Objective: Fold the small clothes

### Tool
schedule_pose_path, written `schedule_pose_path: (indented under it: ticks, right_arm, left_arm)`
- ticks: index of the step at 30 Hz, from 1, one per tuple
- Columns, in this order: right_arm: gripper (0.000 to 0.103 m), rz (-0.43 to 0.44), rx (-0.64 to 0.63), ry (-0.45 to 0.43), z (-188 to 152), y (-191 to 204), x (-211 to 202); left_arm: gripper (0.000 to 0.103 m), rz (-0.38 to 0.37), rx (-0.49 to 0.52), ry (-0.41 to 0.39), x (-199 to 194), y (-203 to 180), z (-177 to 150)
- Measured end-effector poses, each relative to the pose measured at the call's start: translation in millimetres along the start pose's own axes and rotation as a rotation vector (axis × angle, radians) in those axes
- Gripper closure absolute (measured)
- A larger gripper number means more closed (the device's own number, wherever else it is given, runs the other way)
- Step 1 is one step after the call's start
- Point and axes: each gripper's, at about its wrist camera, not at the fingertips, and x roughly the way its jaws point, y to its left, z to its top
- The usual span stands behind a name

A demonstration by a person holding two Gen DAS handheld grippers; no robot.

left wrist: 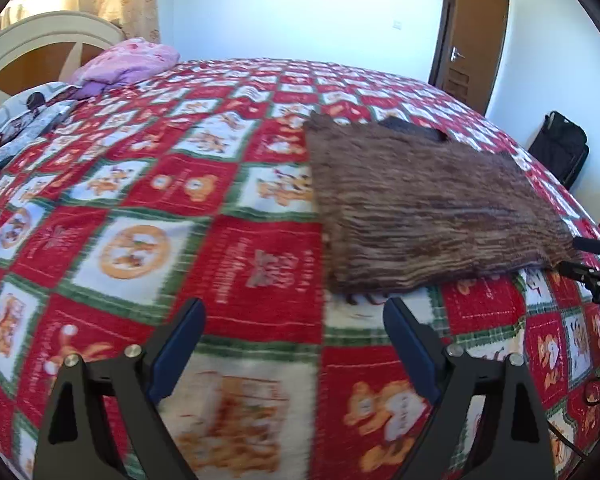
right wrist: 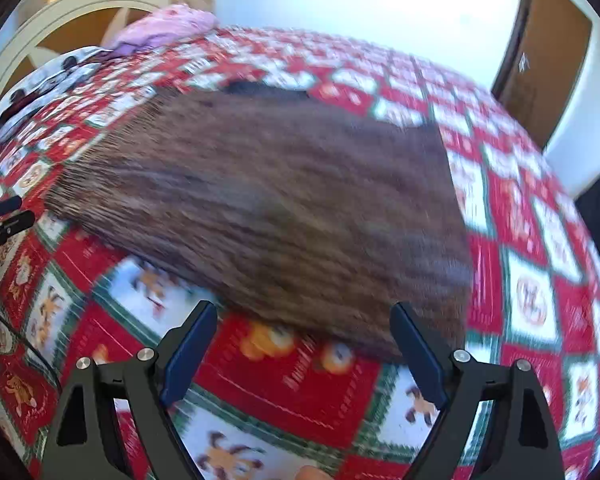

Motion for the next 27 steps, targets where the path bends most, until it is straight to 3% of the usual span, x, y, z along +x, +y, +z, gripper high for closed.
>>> schedule_pose_path:
  ticks: [7, 9, 11, 13, 27]
  right_arm:
    - [0.014, 0.041, -0.216, -0.127, 23.8, 74.3, -9.5]
    - [0.02, 0.047, -0.3, -0.159, 28.0, 100.5, -7.4]
    - [0.04, 0.063, -0.384, -0.178, 29.2, 124.7, -4.0]
    - [0.044, 0.053, -0.444, -0.175, 31.0, 146.2, 2.0]
    - [0.044, 0.147, -0.54, -0.164, 36.6, 224.4, 27.4]
  left_arm:
    - [0.011, 0.003, -0.06, -0.012, -8.3, 37.2, 12.8]
    - [0.011, -0.013, -0.085, -0.009, -9.2, 47.1, 16.5]
    - [0.011, -0.031, -0.1, -0.008, -9.2, 54.4, 19.9]
    - [0.011, -0.054, -0.113, -0.014, -10.4, 60.9, 23.3]
    - [0.011, -0.137, -0.161, 0.018, 7.6, 93.8, 44.6]
